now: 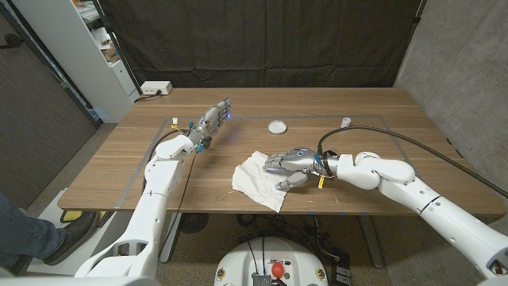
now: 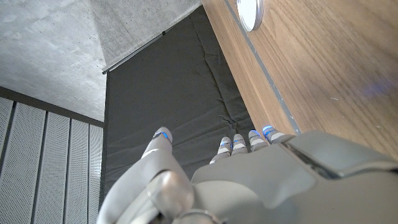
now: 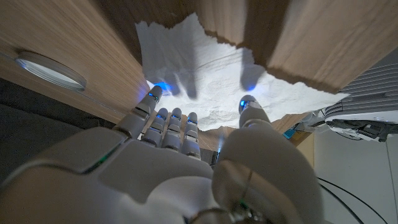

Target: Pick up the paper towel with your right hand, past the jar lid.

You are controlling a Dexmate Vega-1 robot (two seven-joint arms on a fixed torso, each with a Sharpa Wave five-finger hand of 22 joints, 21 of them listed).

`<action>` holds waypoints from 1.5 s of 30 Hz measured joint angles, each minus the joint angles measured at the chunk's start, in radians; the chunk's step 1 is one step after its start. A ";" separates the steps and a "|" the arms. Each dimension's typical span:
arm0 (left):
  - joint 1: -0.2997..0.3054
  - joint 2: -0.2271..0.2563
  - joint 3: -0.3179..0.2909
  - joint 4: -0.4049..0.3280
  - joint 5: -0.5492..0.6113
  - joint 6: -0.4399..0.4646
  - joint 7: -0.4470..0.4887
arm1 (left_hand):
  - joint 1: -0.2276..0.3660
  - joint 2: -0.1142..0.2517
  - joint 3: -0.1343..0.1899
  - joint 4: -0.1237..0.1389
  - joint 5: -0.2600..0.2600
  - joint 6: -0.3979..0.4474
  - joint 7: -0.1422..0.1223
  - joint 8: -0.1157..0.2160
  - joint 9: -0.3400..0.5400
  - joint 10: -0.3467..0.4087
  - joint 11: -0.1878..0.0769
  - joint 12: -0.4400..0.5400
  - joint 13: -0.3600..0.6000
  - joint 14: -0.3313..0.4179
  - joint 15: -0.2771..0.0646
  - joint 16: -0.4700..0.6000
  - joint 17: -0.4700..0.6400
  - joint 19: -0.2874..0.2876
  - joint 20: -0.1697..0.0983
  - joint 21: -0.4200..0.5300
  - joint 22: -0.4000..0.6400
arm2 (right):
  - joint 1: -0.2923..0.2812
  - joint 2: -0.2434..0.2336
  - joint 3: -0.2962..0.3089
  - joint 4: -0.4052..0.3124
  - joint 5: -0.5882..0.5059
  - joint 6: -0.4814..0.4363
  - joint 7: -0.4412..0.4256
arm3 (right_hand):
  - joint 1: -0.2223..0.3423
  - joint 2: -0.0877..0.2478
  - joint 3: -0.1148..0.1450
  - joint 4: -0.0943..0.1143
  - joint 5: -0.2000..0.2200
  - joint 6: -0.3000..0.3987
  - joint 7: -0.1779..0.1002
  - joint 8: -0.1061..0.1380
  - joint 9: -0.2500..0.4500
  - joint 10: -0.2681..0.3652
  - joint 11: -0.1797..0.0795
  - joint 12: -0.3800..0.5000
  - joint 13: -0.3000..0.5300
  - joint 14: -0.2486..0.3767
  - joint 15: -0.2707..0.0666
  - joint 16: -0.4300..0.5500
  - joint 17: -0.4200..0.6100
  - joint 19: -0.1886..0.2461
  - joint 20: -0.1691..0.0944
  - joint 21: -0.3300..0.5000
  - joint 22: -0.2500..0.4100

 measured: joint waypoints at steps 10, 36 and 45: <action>-0.020 -0.005 0.002 0.037 -0.001 -0.011 -0.003 | -0.004 0.004 -0.003 -0.003 0.000 0.000 0.000 0.000 0.000 0.000 0.000 0.000 0.000 0.000 0.000 0.000 0.000 -0.002 0.002 0.000 0.000 | 0.005 -0.005 -0.006 0.000 0.008 -0.019 0.040 | 0.000 0.000 0.000 0.000 -0.004 0.000 0.000 0.000 0.000 0.000 0.000 0.000 0.000 0.004 0.004 0.000 0.000 0.000 0.000 0.000 0.000; -0.011 -0.003 -0.011 0.035 -0.010 -0.021 -0.015 | -0.004 0.004 -0.003 -0.003 0.000 0.000 0.000 0.000 0.000 -0.004 -0.004 0.000 0.000 0.000 0.000 0.000 0.000 -0.001 0.009 0.000 0.000 | 0.014 -0.013 -0.028 -0.016 -0.014 -0.052 0.128 | 0.016 0.016 0.004 -0.004 -0.012 0.101 0.004 0.020 0.001 0.094 0.004 0.023 0.005 0.117 -0.005 0.042 0.010 0.075 -0.006 0.018 0.001; 0.003 -0.003 -0.022 0.026 -0.021 -0.023 -0.015 | -0.004 0.004 -0.003 -0.003 0.000 0.000 0.000 0.000 0.000 0.000 -0.008 0.000 0.000 0.000 0.000 0.000 0.000 -0.001 0.009 0.000 0.000 | 0.026 -0.008 -0.044 -0.010 -0.033 -0.060 0.131 | 0.020 0.020 0.007 -0.001 -0.019 0.144 0.004 0.027 0.002 0.155 -0.002 0.035 0.006 0.205 -0.007 0.075 0.028 0.136 -0.009 0.037 0.008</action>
